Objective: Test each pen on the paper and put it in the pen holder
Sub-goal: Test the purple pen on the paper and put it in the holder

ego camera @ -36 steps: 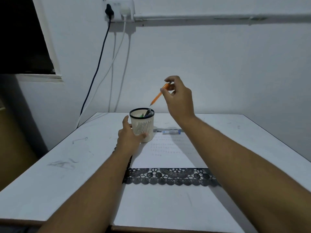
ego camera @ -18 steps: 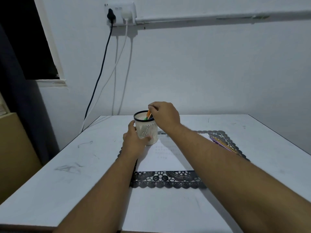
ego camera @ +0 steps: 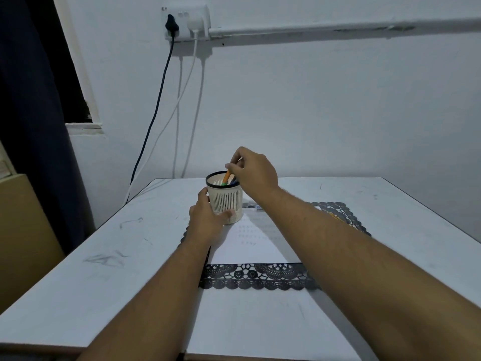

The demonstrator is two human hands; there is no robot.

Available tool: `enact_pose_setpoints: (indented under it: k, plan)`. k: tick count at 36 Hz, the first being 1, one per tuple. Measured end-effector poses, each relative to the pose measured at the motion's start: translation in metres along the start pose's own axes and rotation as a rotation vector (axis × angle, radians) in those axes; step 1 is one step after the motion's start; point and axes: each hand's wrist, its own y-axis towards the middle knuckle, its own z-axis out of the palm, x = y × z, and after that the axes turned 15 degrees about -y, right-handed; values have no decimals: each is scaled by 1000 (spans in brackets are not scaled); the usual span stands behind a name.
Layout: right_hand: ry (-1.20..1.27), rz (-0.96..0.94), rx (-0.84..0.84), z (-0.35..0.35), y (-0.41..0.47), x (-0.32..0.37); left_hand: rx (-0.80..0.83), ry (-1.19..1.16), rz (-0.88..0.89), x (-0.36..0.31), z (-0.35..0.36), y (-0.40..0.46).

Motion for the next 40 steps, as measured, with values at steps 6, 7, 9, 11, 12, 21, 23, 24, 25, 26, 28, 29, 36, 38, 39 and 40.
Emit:
enact_pose_setpoints:
  k: [6, 7, 9, 11, 12, 21, 23, 24, 25, 26, 28, 29, 36, 38, 39, 40]
  plan:
    - [-60, -38, 15, 9, -6, 0, 2, 6, 4, 0, 0, 0]
    - [-41, -39, -4, 7, -8, -1, 1, 5, 5, 0, 0, -1]
    - [4, -31, -54, 4, -11, -5, -5, 1, 11, -2, -1, -1]
    - [51, -13, -114, -1, -16, -12, -21, 8, 38, -5, -2, -1]
    - [79, 0, -137, -3, -20, -17, -34, 18, 52, -9, -3, -3]
    - [68, 60, -3, -15, -60, -85, -197, 144, 697, -67, -1, -35]
    - [0, 59, 61, -16, -70, -97, 25, 226, 636, -72, 8, -43]
    - [-37, 64, 86, -18, -75, -102, 133, 312, 589, -72, 14, -46]
    - [-76, 70, 110, -18, -80, -105, 224, 405, 561, -70, 20, -49]
    - [-118, 75, 143, -19, -85, -109, 296, 486, 546, -67, 26, -51]
    - [-206, 75, 239, -18, -93, -114, 385, 583, 506, -59, 34, -54]
    - [-257, 58, 296, -18, -97, -115, 411, 603, 467, -54, 36, -55]
    - [-419, -97, 433, -19, -100, -108, 461, 679, 324, -40, 33, -49]
    - [-427, -109, 436, -21, -103, -107, 457, 687, 322, -41, 34, -52]
    - [-425, -109, 440, -22, -104, -108, 457, 687, 320, -41, 34, -53]
    - [-419, -105, 442, -24, -105, -108, 460, 681, 316, -41, 35, -54]
